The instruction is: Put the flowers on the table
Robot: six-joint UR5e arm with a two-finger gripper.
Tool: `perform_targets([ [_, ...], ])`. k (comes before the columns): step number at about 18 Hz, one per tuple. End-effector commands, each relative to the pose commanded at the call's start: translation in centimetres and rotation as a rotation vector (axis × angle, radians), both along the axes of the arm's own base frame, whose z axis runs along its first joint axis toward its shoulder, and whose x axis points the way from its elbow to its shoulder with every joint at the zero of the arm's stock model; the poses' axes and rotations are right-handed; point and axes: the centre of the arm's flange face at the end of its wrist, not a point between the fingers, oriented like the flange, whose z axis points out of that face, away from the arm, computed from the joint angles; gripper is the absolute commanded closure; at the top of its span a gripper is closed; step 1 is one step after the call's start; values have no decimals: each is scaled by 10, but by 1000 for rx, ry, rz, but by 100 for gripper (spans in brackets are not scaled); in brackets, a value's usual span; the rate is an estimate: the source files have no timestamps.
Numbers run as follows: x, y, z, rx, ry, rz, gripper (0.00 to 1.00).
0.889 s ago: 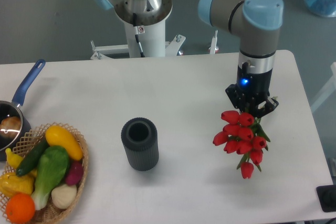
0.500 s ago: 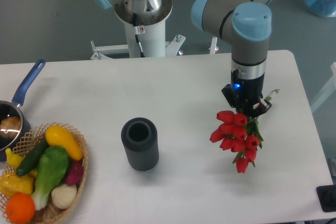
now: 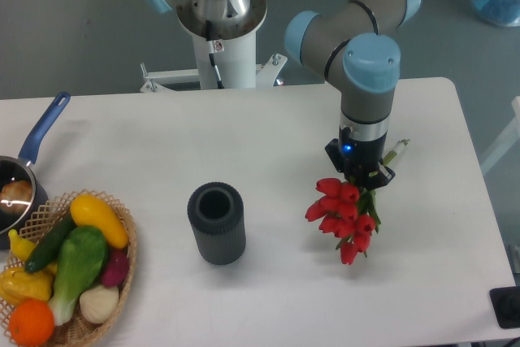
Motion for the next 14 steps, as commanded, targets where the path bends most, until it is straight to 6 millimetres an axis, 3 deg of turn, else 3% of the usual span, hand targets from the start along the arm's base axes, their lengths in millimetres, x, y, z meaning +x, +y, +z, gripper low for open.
perform_targets([
  [1, 1, 1, 0, 0, 0, -2, 4],
  [2, 1, 0, -1, -1, 0, 0, 2],
  [8, -8, -15, 0, -1, -2, 20, 0],
  [14, -16, -22, 13, 6, 25, 7, 0],
])
